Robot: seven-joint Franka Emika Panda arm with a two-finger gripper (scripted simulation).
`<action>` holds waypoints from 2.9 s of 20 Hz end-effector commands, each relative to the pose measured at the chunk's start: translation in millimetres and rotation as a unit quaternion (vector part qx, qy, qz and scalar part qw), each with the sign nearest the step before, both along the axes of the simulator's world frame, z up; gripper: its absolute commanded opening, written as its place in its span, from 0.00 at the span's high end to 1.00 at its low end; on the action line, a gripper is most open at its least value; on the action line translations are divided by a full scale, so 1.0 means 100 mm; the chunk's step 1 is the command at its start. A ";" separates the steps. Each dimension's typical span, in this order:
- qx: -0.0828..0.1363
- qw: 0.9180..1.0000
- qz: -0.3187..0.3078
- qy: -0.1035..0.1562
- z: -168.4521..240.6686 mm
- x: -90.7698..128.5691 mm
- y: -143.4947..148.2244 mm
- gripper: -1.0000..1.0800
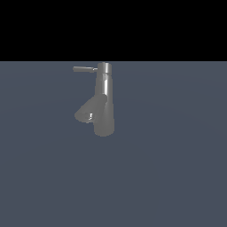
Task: Turn on the faucet by rotating a designated handle.
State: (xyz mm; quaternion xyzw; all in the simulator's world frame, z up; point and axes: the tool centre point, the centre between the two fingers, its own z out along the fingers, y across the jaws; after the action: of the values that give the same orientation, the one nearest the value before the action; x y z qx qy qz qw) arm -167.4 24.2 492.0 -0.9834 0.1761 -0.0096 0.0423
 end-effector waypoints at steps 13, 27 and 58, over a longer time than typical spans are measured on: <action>0.016 0.984 -0.173 0.031 -0.30 0.93 0.21 1.00; 0.015 0.940 -0.337 0.058 -0.87 1.78 0.47 1.00; -0.019 0.794 -0.603 0.076 -2.51 2.92 1.09 1.00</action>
State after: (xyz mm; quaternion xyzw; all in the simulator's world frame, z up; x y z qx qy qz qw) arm 122.7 131.9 244.0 -0.6810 0.7313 0.0389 -0.0040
